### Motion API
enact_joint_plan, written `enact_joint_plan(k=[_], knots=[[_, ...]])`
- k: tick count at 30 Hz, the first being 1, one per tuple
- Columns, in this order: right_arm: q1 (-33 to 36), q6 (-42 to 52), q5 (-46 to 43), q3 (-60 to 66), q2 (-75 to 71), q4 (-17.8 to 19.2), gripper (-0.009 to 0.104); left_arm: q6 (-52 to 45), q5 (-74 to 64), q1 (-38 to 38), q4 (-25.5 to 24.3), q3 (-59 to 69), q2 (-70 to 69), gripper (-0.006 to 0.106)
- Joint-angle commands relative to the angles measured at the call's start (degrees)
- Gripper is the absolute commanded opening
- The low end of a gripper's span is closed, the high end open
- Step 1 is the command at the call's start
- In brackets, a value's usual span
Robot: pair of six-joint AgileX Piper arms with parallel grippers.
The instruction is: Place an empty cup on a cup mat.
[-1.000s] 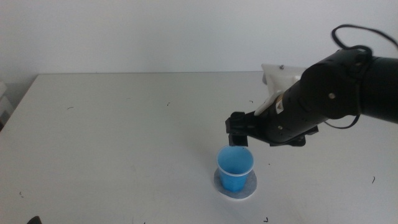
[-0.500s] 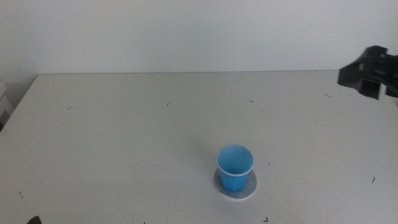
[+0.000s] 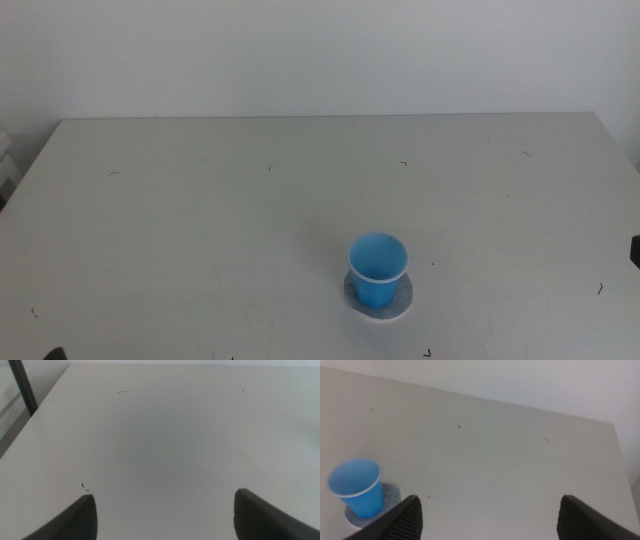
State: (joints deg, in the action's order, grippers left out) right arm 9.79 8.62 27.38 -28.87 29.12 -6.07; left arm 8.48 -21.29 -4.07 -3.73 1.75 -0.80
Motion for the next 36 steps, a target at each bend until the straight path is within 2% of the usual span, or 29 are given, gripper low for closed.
enact_joint_plan(k=[1,8,13,17,23,36], knots=[[-0.6,2.2,-9.2,2.6,-4.5,-0.6,0.083,0.6,3.8,0.1,0.0,-0.3,-0.8,0.105],[-0.6,3.1,-16.1,12.8,-19.5,-0.7,0.086,0.6,3.8,0.1,0.0,-0.3,-0.8,0.105],[-0.6,2.5,-15.7,16.4,-26.9,-1.0,0.086,0.6,3.8,0.1,0.0,-0.3,-0.8,0.105],[-0.6,2.5,-15.0,20.7,-31.2,0.1,0.086,0.6,3.8,0.1,0.0,-0.3,-0.8,0.105],[-0.6,2.5,-15.1,26.1,-31.2,3.9,0.084,0.6,3.8,0.1,0.0,-0.3,-0.7,0.105],[-0.4,2.4,-13.9,30.1,-31.2,3.6,0.084,0.6,3.8,0.1,0.0,-0.3,-0.7,0.105]])
